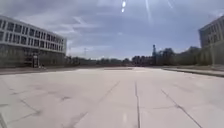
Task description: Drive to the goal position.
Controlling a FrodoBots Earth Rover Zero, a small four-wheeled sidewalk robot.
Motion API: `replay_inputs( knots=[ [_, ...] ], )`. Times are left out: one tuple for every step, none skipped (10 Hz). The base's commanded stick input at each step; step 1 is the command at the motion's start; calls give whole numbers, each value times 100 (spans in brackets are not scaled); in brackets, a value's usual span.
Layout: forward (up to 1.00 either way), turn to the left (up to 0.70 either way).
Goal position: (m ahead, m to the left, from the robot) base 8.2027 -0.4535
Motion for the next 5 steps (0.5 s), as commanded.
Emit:
replay_inputs(
  knots=[
    [50,0],
    [50,0],
    [50,0],
    [50,0],
    [50,0]
  ],
)
